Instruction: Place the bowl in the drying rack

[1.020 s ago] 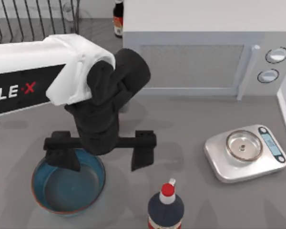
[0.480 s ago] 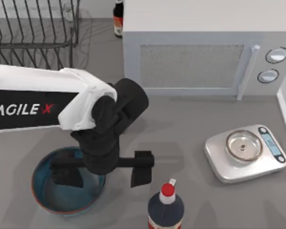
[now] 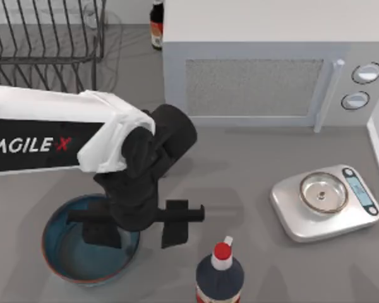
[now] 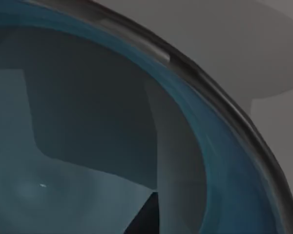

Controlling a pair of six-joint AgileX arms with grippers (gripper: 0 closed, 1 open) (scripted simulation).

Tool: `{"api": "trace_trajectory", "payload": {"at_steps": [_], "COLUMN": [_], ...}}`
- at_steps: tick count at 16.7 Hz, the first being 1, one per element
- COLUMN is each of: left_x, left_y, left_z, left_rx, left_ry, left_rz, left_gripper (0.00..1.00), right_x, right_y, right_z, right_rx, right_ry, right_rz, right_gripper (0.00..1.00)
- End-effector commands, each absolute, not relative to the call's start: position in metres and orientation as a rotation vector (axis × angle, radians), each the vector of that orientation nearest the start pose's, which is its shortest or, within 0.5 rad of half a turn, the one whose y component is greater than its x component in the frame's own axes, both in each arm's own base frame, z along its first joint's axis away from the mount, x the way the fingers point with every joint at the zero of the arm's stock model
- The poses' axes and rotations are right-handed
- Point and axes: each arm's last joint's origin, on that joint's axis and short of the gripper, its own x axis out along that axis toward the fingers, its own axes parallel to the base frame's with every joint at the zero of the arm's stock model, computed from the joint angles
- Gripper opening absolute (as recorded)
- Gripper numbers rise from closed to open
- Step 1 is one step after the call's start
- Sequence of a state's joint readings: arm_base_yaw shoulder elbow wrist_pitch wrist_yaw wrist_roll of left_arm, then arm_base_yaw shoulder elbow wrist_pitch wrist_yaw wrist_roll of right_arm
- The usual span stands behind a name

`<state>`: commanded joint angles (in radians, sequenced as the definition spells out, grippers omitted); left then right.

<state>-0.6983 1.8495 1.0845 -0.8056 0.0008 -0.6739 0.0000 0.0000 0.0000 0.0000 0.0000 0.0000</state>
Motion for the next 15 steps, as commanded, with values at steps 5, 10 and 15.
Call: {"api": "trace_trajectory", "payload": {"at_steps": [5, 10, 15], "left_x": [0.2437, 0.2437, 0.2437], "left_y": [-0.2022, -0.2022, -0.2020], "left_z": [0.1280, 0.1280, 0.1287], "left_rx": [0.015, 0.015, 0.014], "left_ry": [1.571, 1.571, 1.569], "left_rz": [-0.016, -0.016, -0.017], "left_gripper": [0.10, 0.00, 0.00], "right_x": [0.1057, 0.1057, 0.1057], "right_y": [-0.0012, -0.0012, -0.0012], "right_z": [0.1600, 0.1600, 0.1600], "right_rx": [0.000, 0.000, 0.000], "right_ry": [0.000, 0.000, 0.000], "right_rz": [0.000, 0.000, 0.000], "right_gripper": [1.00, 1.00, 1.00]}}
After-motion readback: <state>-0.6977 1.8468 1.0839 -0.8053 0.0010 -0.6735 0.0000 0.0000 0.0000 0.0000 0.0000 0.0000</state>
